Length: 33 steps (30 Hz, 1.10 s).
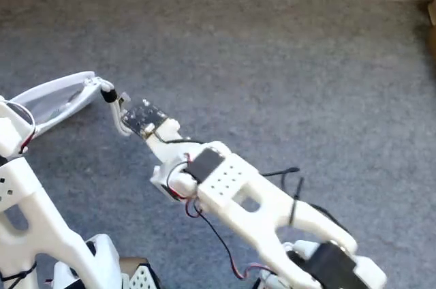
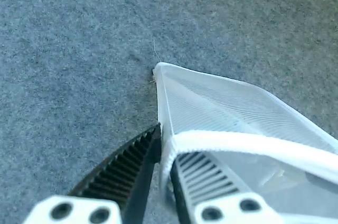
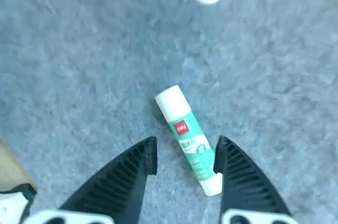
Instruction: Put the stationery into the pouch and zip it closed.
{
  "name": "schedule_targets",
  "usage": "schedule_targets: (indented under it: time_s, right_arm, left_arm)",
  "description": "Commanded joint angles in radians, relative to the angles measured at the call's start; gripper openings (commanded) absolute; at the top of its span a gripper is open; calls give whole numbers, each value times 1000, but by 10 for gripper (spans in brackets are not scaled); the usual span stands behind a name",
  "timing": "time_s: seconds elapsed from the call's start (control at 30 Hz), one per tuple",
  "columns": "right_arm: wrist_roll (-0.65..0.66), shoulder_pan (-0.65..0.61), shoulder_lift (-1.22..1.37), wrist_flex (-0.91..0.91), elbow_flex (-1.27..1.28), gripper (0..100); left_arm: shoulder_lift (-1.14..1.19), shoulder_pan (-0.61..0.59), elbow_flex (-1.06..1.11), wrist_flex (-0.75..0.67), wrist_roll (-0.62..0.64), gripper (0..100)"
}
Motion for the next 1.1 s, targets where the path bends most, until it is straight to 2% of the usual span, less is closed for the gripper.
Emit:
schedule_targets:
  time_s: [0.0,0.23,0.43,0.67,0.93,1.07]
  right_arm:
    - [12,-27,65,-35,-99,175]
    - [21,-35,225,-35,-189,175]
    - [120,-35,366,-35,-278,175]
    - [124,-31,503,-35,-361,173]
    - [124,-31,532,-28,-361,171]
    - [124,-31,532,-28,-361,73]
  left_arm:
    - [-27,-13,-7,-23,9,7]
    - [-27,-13,-7,-23,9,7]
    - [-27,-13,-4,-23,9,7]
    - [-27,-13,21,-38,8,7]
    - [-27,-13,22,-37,8,7]
    - [-27,-13,22,-35,8,7]
